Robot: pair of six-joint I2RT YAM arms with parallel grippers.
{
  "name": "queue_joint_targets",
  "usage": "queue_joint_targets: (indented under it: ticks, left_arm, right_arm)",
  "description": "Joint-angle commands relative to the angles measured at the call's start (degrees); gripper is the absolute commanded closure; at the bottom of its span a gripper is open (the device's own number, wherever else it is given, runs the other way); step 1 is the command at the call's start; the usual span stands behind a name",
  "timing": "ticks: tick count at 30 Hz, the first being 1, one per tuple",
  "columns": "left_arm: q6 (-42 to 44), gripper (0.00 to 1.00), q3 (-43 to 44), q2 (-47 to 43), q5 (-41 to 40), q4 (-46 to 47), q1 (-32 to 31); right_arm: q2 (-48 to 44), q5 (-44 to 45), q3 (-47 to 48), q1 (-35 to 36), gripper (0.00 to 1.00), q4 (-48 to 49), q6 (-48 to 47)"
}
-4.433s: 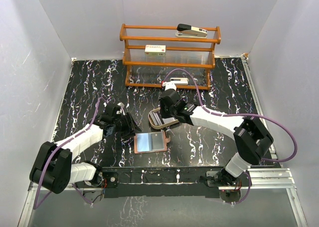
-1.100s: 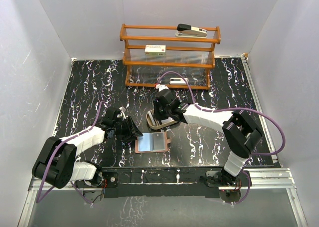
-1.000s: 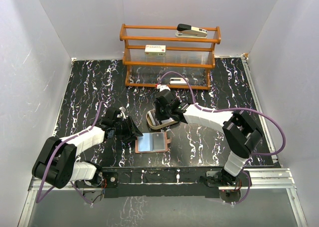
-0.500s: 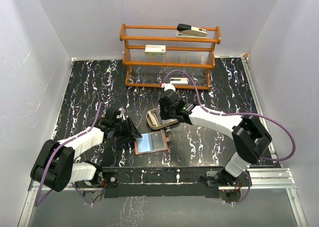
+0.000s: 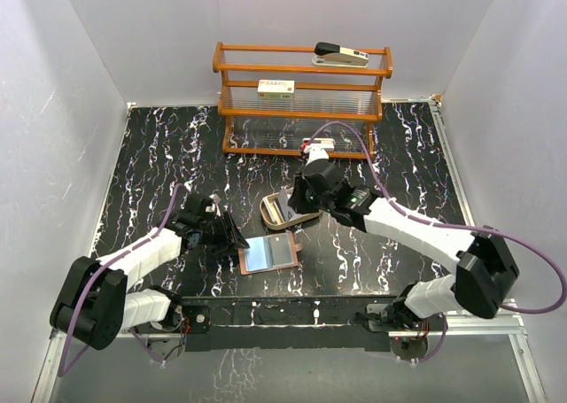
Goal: Put the credit cards into the card holder
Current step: Insert the credit card into the card holder.
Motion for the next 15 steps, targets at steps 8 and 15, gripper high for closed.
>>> queue_joint_targets:
  ticks: [8,15]
  left_arm:
    - [2.1,0.57,-0.2,-0.1,2.4,-0.4,0.2]
    - [2.0,0.68,-1.4,2.1,5.6,4.0,0.2]
  right_arm:
    - [-13.1,-10.0,-11.0,2.1,1.0,3.8,9.7]
    - [-14.0,-11.8,-19.2,4.2,1.0,10.3,14.8]
